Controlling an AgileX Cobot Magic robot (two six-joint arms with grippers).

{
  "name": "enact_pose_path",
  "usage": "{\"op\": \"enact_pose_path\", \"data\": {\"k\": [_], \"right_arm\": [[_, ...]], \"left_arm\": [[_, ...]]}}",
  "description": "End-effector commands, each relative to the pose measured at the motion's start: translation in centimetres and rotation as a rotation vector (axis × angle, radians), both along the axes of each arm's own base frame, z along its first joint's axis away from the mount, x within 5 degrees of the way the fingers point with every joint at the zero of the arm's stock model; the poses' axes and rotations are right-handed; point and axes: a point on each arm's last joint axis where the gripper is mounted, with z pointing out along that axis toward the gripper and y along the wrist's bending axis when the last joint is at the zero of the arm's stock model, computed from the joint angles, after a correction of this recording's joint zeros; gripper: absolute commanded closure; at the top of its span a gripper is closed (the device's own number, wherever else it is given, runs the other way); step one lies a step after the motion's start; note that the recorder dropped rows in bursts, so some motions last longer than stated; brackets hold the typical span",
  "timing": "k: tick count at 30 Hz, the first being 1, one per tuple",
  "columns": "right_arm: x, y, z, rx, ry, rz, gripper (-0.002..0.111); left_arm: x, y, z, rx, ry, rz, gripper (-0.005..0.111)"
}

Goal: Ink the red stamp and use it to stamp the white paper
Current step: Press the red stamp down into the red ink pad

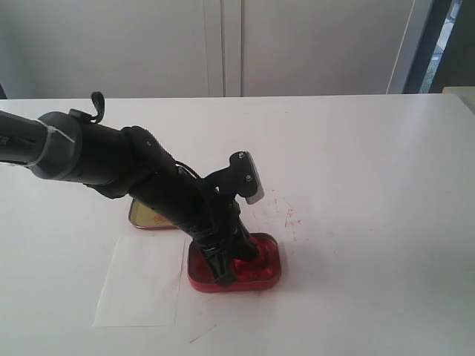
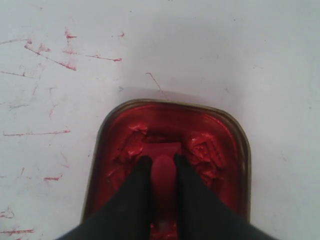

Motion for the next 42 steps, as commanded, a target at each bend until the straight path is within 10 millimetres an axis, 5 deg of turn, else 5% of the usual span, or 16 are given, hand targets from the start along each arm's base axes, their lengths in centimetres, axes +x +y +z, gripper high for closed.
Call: {"op": "enact_pose_path", "data": {"k": [1,25,42], "right_arm": [[0.0,0.0,0.0,-0.010,-0.012,0.006,0.108],[0.0,0.0,0.0,-0.010,-0.012,0.006,0.108],[0.0,0.0,0.0,-0.010,-0.012,0.006,0.108]], "left_arm": [[-0.7,0.6,-3.3,0.101,0.077,-0.017,0.107],[-0.8,1.0,-3.3,0.154,0.093,-0.007,0.107],[-0.4,0.2,0.4,0.086,0.084,-0.009,0.107]]}}
